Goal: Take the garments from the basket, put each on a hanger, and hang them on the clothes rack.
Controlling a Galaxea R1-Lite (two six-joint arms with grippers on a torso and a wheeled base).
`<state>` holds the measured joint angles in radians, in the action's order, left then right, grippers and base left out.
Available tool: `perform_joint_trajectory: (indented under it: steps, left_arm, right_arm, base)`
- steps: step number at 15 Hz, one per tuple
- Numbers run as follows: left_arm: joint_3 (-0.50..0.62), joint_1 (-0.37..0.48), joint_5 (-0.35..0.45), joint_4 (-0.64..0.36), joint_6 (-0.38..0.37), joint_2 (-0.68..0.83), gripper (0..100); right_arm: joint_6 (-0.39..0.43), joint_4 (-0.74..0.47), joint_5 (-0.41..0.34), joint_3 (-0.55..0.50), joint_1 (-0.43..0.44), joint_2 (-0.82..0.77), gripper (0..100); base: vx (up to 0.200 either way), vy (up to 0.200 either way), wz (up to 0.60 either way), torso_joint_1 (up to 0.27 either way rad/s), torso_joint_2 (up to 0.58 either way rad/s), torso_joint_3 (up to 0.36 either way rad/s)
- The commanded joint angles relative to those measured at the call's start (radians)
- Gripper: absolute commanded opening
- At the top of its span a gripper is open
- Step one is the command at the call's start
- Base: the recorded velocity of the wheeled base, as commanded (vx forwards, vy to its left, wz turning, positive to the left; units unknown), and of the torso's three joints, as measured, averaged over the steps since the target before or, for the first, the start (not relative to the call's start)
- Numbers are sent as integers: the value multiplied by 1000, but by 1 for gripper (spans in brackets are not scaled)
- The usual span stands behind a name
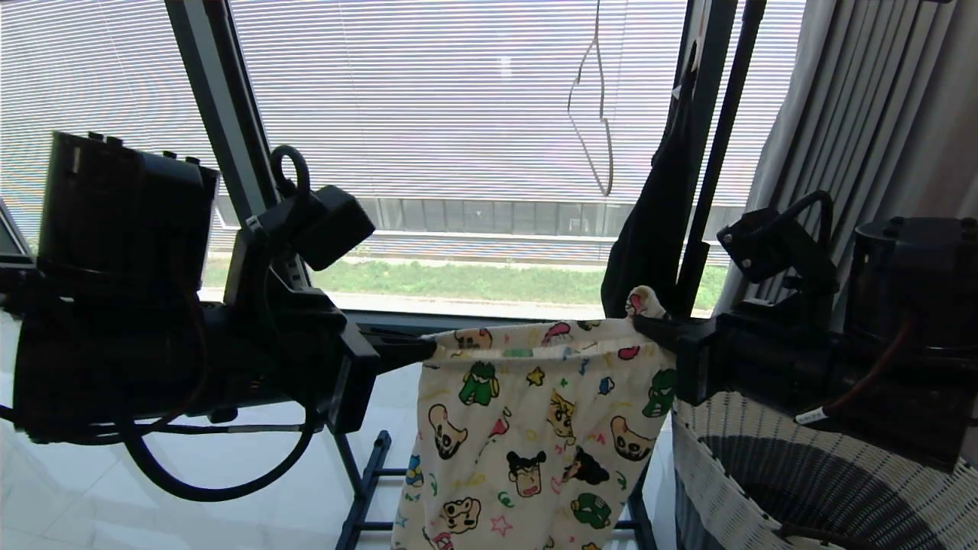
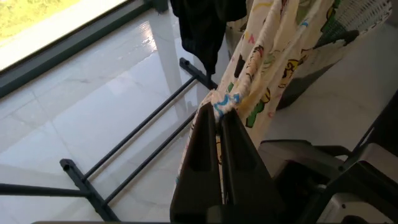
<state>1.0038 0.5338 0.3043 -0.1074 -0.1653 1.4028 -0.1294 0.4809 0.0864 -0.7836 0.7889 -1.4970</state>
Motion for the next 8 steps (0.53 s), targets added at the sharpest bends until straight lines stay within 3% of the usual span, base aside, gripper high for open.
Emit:
perform_joint_trajectory:
  steps: [1, 4, 8]
  left_arm:
    - [136, 18, 4, -100, 0, -54, 0]
    - [168, 74, 4, -167, 0, -80, 0]
    - [141, 138, -4, -170, -3, -91, 0]
  right_arm:
    - [60, -67, 4, 7, -7, 135, 0]
    - [131, -103, 6, 6, -13, 176, 0]
    - [189, -105, 6, 10, -16, 196, 0]
  base:
    - [0, 0, 0, 0, 0, 0]
    - [0, 0, 0, 0, 0, 0]
    - [0, 0, 0, 0, 0, 0]
